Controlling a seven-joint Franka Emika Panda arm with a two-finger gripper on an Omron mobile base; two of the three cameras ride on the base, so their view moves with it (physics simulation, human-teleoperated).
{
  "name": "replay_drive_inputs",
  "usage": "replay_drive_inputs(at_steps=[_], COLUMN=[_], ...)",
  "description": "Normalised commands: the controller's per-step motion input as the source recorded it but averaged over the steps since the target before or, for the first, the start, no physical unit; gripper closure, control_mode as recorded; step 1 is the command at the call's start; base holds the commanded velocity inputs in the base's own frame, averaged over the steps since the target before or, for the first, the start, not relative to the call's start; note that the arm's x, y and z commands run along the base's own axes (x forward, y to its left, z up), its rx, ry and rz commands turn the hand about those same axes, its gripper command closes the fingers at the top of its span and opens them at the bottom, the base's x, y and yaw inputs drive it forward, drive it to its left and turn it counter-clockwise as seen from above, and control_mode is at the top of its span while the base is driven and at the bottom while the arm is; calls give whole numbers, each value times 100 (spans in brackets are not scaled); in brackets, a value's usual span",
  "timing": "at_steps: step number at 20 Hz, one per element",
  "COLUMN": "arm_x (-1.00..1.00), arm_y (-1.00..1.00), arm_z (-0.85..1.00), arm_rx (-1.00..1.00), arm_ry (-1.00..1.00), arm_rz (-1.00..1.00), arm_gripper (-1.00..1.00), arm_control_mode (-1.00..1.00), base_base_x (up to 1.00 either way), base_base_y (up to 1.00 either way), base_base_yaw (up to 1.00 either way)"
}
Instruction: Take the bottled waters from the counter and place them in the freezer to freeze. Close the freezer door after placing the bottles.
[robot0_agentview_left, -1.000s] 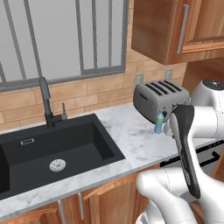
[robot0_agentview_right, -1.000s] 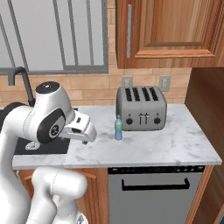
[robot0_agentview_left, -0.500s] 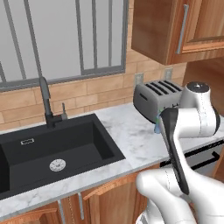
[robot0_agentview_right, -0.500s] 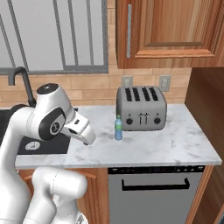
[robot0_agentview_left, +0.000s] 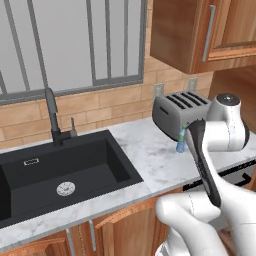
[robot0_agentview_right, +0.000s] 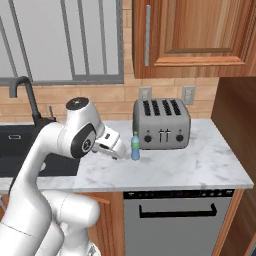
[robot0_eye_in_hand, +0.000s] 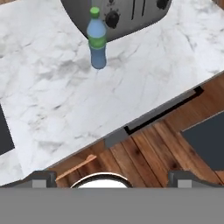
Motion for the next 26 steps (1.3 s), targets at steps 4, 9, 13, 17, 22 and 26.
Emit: replay_drive_inputs(at_steps=[4, 9, 13, 17, 22, 26], arm_x=[74, 68, 50, 31, 18, 10], arm_y=[-25, -1, 0, 0, -2, -11], arm_z=[-15, -22, -26, -27, -33, -11], arm_rx=[0, -1, 0, 0, 0, 0], arm_ry=[-1, -5, -13, -21, -15, 0], arm_rz=[14, 12, 6, 0, 0, -1], arm_gripper=[-100, -100, -100, -100, -100, -100], arm_control_mode=[-100, -100, -100, -100, -100, -100], base_base_x=[0, 0, 0, 0, 0, 0], base_base_y=[0, 0, 0, 0, 0, 0], base_base_yaw=[0, 0, 0, 0, 0, 0])
